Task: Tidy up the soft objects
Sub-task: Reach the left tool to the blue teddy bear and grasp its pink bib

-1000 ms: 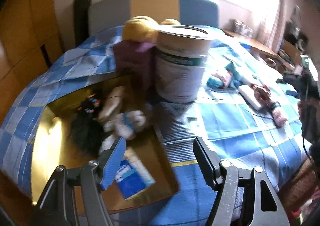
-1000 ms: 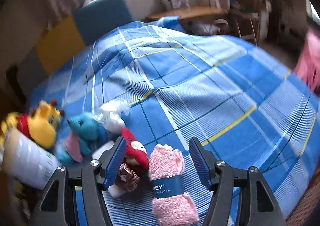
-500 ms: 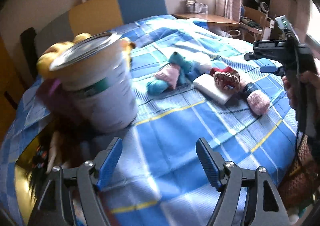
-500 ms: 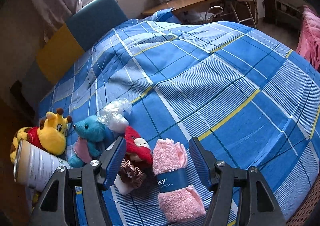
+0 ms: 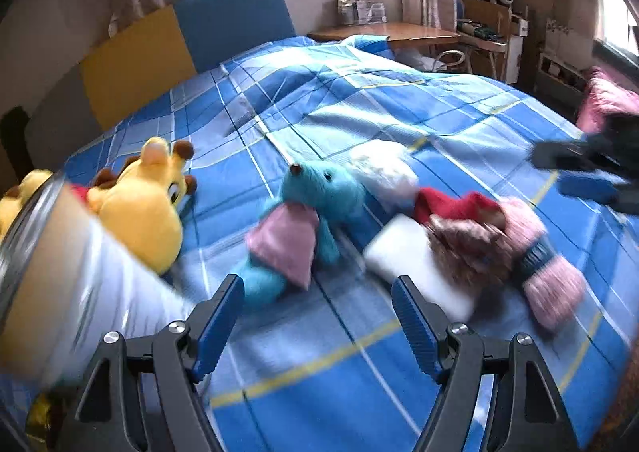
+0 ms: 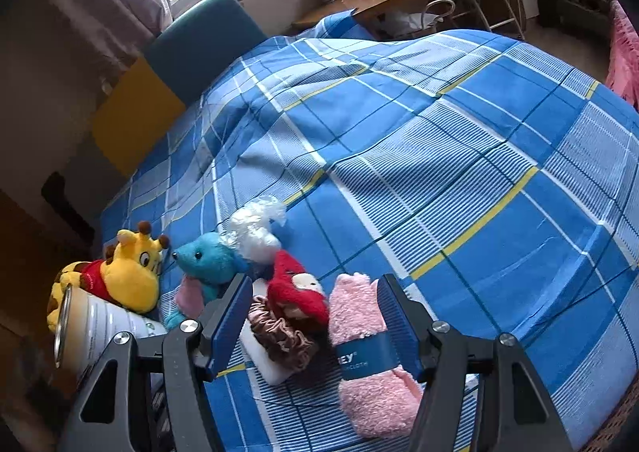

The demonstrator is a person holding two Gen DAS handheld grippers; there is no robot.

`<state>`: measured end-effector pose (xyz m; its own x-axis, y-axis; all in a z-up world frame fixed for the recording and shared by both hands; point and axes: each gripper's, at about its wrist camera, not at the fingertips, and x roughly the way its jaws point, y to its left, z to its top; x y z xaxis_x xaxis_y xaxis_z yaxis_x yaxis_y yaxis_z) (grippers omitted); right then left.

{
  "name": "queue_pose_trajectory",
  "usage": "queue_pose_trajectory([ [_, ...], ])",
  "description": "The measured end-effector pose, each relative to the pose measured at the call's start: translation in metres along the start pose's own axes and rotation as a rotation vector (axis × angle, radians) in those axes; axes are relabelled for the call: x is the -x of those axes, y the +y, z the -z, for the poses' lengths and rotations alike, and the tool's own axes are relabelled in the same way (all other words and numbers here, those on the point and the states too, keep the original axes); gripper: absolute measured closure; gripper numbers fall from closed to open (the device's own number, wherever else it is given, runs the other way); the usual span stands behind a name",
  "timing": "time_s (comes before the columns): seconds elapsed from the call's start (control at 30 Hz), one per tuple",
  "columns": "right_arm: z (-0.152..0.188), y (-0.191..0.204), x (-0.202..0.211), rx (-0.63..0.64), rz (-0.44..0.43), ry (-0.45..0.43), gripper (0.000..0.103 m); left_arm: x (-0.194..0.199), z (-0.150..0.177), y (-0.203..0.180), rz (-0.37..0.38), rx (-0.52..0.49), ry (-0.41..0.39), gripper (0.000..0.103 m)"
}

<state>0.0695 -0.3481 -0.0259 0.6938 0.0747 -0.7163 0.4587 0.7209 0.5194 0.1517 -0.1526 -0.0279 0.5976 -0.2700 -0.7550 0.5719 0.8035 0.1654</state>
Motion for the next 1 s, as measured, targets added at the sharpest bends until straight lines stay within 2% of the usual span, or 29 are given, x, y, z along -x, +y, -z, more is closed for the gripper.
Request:
queue_pose_trajectory([
  [0.27,0.0,0.0,-0.003,-0.013,-0.045,0.02,0.037,-0.059,-0.029,0.015,-0.003,0.021,0.012,0.025],
  [0.43,0.002,0.003,-0.003,-0.005,-0.063,0.033,0.037,-0.086,-0.032,0.013,0.008,-0.023,0.031,0.025],
  [0.63,0.003,0.005,-0.003,0.01,-0.043,0.021,0.037,-0.103,-0.031,0.018,0.037,0.026,0.043,0.026],
  [0.7,0.004,0.006,-0.004,0.016,-0.032,0.02,0.037,-0.11,-0.028,0.021,0.06,0.063,0.074,0.034],
  [0.77,0.004,0.007,-0.005,0.024,-0.021,0.019,0.037,-0.108,-0.028,0.023,0.047,0.081,0.064,0.061],
  [0.83,0.004,0.008,-0.006,0.042,-0.01,0.012,0.037,-0.104,-0.028,0.023,0.043,0.09,0.076,0.067],
  [1.0,0.004,0.01,-0.005,0.062,0.007,0.001,0.037,-0.07,-0.01,0.017,0.031,0.095,0.064,0.068],
])
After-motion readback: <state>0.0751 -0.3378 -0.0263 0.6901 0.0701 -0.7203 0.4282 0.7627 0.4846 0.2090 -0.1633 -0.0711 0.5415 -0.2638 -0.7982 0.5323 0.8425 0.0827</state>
